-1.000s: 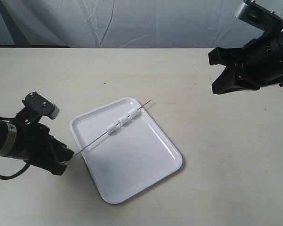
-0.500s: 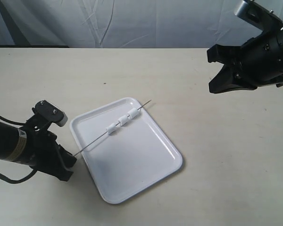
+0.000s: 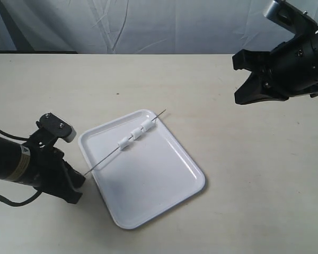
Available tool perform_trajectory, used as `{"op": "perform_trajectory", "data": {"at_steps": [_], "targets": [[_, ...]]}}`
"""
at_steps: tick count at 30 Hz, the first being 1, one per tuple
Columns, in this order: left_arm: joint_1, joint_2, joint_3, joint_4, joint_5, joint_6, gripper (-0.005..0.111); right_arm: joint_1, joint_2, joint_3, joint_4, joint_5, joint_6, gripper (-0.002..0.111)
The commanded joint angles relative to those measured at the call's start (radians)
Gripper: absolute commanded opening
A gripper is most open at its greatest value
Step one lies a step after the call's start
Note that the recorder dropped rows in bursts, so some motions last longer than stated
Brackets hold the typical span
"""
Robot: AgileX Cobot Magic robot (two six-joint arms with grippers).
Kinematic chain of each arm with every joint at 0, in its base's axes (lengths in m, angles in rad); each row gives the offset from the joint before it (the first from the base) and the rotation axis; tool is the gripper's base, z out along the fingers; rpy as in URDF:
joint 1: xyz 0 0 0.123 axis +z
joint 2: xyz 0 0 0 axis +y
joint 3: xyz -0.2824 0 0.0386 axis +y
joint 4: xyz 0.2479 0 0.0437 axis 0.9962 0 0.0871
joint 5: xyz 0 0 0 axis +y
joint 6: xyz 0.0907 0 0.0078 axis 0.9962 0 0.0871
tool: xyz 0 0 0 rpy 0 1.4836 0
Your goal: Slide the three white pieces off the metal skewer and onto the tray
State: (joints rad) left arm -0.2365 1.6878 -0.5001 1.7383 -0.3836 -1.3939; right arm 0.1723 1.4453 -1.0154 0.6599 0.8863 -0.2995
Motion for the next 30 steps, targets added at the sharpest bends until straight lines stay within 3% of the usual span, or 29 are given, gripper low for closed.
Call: {"op": "perform_trajectory", "data": {"at_steps": [1, 4, 11, 21, 27, 30], "targets": [[-0.006, 0.015, 0.000, 0.006, -0.042, -0.007, 0.000, 0.001, 0.002, -0.008, 0.003, -0.011, -0.004, 0.002], [-0.006, 0.011, 0.000, 0.006, -0.042, -0.012, 0.000, 0.001, 0.002, -0.008, 0.003, -0.011, -0.004, 0.002], [-0.006, -0.072, 0.023, 0.006, -0.044, -0.198, 0.000, 0.001, 0.002, 0.042, 0.048, -0.032, -0.049, 0.002], [-0.006, -0.228, 0.126, 0.006, -0.155, -0.316, 0.000, 0.045, 0.033, 0.203, 0.476, -0.091, -0.361, 0.002], [-0.006, -0.351, 0.209, 0.006, -0.180, -0.469, 0.000, 0.116, 0.039, 0.264, 0.599, -0.213, -0.502, 0.002], [-0.006, -0.412, 0.247, 0.006, -0.209, -0.521, 0.000, 0.146, 0.053, 0.267, 0.645, -0.259, -0.507, 0.009]]}}
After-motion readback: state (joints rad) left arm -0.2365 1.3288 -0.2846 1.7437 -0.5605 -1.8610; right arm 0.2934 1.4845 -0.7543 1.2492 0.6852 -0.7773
